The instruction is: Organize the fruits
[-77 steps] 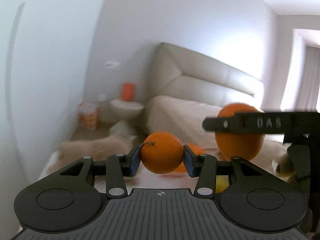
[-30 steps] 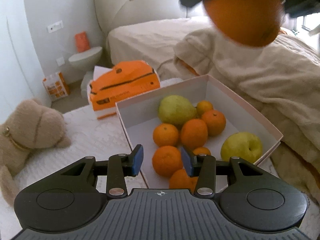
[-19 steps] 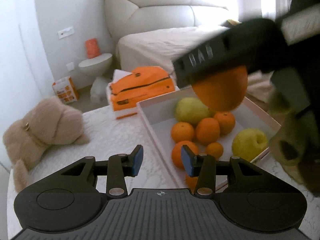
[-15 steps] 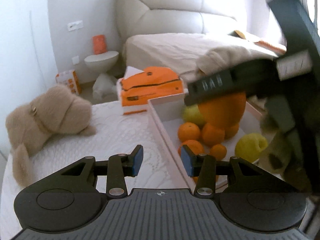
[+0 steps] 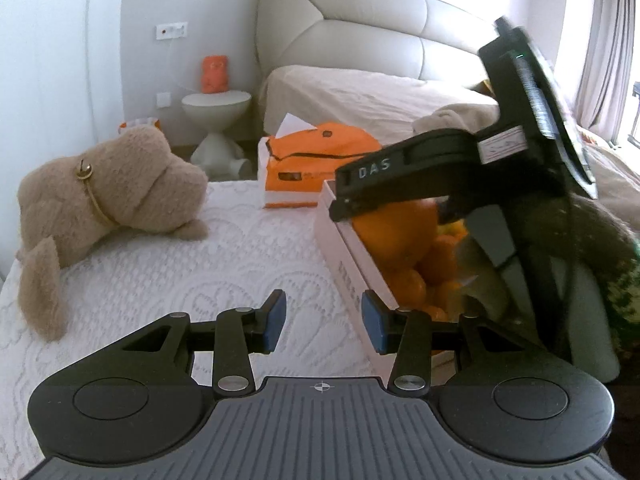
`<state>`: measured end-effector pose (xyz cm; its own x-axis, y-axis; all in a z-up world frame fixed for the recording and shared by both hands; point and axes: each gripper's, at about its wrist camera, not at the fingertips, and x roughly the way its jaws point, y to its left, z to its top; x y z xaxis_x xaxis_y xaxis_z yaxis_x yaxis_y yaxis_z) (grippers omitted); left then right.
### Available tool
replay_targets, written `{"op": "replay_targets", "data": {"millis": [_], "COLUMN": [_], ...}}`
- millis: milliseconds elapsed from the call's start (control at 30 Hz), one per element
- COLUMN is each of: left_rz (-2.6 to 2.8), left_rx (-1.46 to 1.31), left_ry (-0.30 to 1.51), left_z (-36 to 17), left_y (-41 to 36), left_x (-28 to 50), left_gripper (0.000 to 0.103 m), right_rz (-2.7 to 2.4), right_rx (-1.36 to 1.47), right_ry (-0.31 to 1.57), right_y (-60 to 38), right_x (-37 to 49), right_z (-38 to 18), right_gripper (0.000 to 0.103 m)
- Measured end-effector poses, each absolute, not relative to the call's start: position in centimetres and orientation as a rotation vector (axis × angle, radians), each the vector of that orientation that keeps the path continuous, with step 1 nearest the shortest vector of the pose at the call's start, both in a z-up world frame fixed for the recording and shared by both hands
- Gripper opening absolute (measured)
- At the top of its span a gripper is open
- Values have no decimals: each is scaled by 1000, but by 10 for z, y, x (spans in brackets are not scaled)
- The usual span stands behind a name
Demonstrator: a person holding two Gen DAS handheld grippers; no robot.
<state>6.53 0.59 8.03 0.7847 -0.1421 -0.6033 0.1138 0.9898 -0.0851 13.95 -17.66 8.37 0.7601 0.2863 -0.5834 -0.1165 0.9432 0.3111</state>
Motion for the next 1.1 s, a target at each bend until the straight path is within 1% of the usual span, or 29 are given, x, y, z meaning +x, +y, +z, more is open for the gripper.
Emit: {"op": "replay_targets", "data": {"millis": [67,267,367,433,533,600,700,800,933,1100], "left_rz": [-137,-146,-152,-152,-155,-153,-147,-108,-85,-72], "left_rx": [-46,-72,-81,-87,-80,-63,-51,-46,-64,-5], "left_ry": [651,639,614,603,600,604,613,577,592,629], "left_z": [81,81,82,80,74,67,53,39,24,9], "left_y": [8,11,13,15,18,20,24,26,26,9], "left_x": [62,60,53,46,32,22,2,-14,-13,-6], "left_gripper": [47,47,47,47,47,47,47,47,47,48], "right_rz": [214,242,194,165,111,92,81,94,71,74], "right_rx": [293,361,340,319,289,275,245,191,85,64], "right_ry": [701,595,525,479,431,410,418,459,487,542], "right_y": [-177,-196,-205,-210,-218,-221,-218,-206,-187,-175], "right_x": [144,125,97,74,32,3,-30,-47,-44,-31], "right_z": [79,92,109,116,117,109,85,56,28,4], "right_gripper": [72,73,73,77,78,84,84,84,84,84]}}
